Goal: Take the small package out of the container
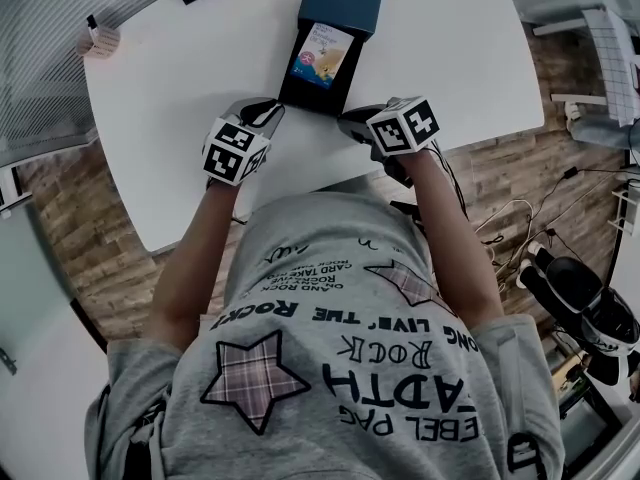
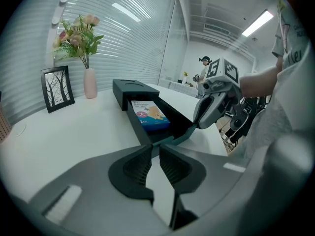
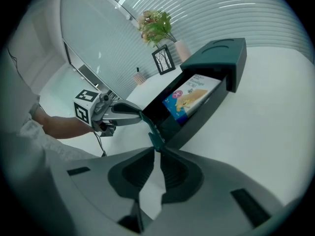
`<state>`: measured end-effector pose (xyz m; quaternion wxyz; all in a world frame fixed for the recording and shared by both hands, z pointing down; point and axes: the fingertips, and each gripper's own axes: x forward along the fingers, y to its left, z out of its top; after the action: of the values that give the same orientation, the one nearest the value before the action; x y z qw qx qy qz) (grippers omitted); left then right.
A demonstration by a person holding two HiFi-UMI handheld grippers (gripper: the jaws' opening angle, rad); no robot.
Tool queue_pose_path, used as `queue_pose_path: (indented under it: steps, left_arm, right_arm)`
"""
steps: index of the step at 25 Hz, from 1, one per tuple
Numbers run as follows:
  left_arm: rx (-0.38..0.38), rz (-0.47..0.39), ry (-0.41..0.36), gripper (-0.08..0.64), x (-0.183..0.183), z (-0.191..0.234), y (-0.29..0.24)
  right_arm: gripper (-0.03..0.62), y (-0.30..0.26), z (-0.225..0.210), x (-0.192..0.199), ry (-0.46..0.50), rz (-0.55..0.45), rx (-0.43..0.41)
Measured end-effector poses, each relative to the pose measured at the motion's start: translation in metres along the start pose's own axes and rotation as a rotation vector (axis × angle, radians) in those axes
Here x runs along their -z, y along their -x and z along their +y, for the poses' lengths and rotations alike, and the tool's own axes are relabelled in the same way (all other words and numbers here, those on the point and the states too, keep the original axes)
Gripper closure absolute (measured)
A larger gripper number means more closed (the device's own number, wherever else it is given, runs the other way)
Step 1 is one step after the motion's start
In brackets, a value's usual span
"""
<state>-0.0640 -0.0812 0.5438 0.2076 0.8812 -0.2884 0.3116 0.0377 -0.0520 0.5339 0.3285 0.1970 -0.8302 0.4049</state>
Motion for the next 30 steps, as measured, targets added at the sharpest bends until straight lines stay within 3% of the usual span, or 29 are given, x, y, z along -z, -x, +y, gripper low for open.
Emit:
queue_pose_path:
  steps: [30]
  left_arm:
    - [0.022,0.031,0.004,0.5,0.024,-0.021,0.019]
  right_arm:
    - [0.548,-0.007,0.027,0.029,0.065,0.161,-0.116]
